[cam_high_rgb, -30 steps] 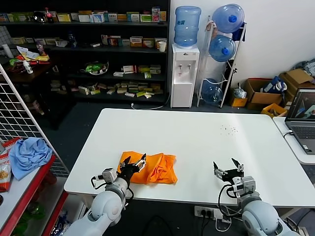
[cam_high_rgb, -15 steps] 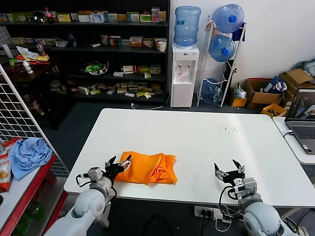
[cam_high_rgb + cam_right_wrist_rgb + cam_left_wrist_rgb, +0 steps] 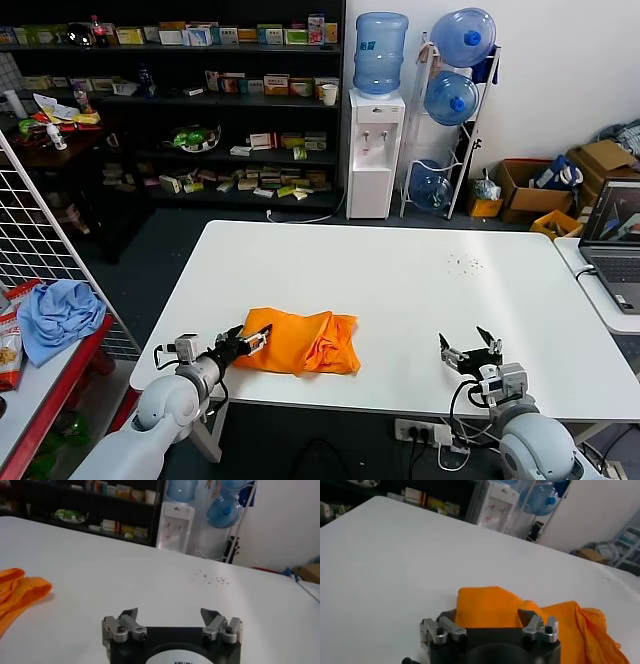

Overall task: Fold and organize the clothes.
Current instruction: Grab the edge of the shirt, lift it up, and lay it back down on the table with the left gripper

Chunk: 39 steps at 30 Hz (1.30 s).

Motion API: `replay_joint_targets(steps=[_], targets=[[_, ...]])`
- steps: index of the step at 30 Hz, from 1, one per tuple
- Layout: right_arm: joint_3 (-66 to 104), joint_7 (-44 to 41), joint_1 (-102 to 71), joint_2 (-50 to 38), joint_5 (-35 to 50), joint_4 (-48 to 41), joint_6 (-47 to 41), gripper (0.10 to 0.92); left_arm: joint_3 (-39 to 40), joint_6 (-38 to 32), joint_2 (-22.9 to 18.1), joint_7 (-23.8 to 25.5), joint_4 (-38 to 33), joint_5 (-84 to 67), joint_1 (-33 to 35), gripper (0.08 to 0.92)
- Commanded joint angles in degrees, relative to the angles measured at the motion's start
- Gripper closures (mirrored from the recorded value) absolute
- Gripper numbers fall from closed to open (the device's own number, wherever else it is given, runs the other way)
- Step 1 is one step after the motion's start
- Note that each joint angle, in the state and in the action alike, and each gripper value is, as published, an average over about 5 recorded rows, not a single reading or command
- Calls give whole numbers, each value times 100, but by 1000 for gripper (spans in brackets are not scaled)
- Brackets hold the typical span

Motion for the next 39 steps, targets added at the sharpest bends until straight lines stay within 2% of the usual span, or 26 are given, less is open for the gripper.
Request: replay_joint_targets(steps=[1, 13, 16, 29, 35, 39], targets=[[22, -3, -34, -22, 19, 2, 8, 203, -76, 190, 13, 496, 583, 172, -177, 177], [-39, 21, 113, -24, 86, 38, -40, 203, -61, 281, -20, 508, 296, 148, -40, 195], [-39, 21, 116, -25, 91, 44, -41, 203, -46, 308, -27, 498, 136, 111, 34, 260], [-4, 45, 58, -14, 99, 164, -60, 203, -60, 128, -30, 374, -135, 91, 86, 640], [-26, 61, 106, 12, 102, 206, -84, 203, -272, 160, 179, 212, -277, 88, 144, 806], [-95, 66, 193, 45, 101, 200, -98, 203, -493, 307, 478, 30, -381, 98, 165, 853]])
